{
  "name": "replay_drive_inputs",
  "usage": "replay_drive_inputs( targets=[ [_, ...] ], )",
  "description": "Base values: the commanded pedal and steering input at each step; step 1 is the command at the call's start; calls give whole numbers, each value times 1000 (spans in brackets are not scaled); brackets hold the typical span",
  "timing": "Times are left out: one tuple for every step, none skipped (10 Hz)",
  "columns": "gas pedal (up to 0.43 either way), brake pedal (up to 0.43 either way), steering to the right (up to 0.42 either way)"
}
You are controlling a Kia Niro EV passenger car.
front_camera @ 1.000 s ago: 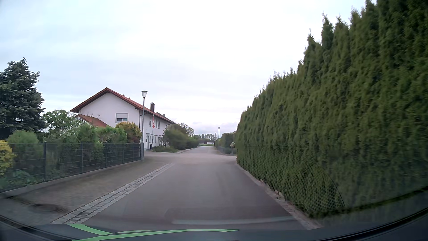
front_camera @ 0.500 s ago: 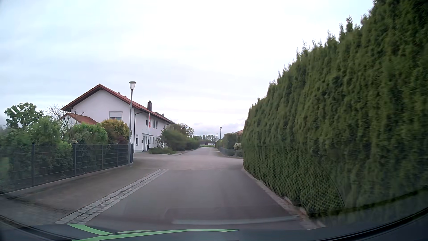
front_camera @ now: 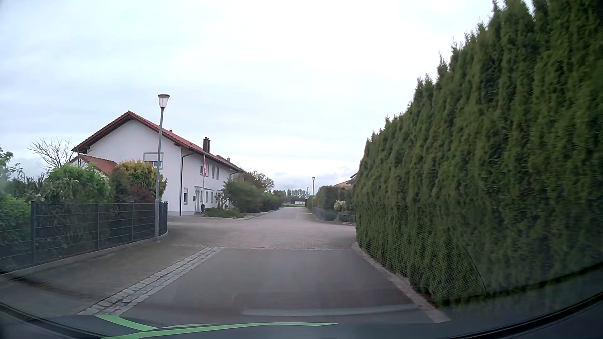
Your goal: Follow the waypoints while adhering to traffic rules and regulations
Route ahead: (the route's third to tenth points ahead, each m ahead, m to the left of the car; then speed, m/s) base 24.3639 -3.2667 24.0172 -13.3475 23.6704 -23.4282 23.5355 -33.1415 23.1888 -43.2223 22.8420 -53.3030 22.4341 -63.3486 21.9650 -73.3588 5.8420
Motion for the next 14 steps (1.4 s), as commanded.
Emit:
replay_drive_inputs(
  targets=[
    [0,0,-5],
    [0,0,-5],
    [0,0,-5],
    [0,0,-5],
    [0,0,-5],
    [0,0,-5],
    [0,6,-5],
    [0,49,-5],
    [0,85,-5],
    [0,116,-5],
    [0,134,-5],
    [0,134,-5],
    [0,140,-5],
    [0,140,-3]
  ],
)
